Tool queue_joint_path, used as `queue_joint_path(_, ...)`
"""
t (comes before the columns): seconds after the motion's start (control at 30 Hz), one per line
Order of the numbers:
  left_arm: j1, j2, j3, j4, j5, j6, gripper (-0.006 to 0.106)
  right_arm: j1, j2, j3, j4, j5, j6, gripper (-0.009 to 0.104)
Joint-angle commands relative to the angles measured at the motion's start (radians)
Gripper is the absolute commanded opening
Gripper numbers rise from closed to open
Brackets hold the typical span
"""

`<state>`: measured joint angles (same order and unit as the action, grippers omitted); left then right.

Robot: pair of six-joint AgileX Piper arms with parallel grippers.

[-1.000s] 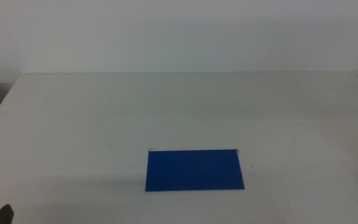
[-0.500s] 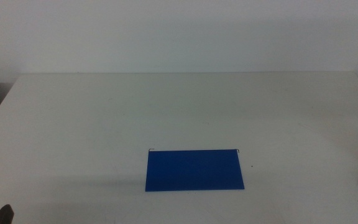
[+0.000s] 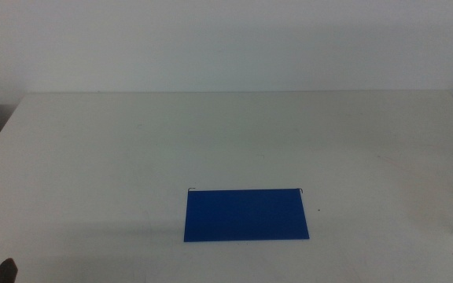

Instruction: Use one arm to grab the shoe from the table and place it on the mat.

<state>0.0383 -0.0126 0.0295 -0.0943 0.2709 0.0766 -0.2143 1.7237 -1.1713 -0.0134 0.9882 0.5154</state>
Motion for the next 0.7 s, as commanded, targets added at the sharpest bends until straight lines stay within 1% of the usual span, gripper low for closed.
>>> queue_joint_path(0.0,-0.004,-0.01,0.007,-0.008,-0.08,-0.005,0.094,0.049,-0.058,-0.034,-0.002,0.029,0.032,-0.004)
queue_joint_path(0.1,-0.004,-0.01,0.007,-0.008,-0.08,-0.005,0.094,0.139,-0.056,-0.066,-0.002,0.061,0.093,-0.004)
queue_joint_path(0.23,-0.004,-0.01,0.007,-0.008,-0.08,-0.005,0.094,0.283,-0.045,-0.119,-0.009,0.057,0.216,-0.004)
queue_joint_path(0.37,-0.004,-0.01,0.007,-0.008,-0.08,-0.005,0.094,0.425,0.014,-0.209,-0.005,0.061,0.299,-0.004)
queue_joint_path(0.57,-0.004,-0.01,0.007,-0.008,-0.08,-0.005,0.094,0.602,0.16,-0.398,0.031,0.093,0.398,-0.004)
queue_joint_path(0.67,-0.004,-0.01,0.007,-0.008,-0.08,-0.005,0.094,0.674,0.24,-0.504,0.044,0.126,0.419,-0.004)
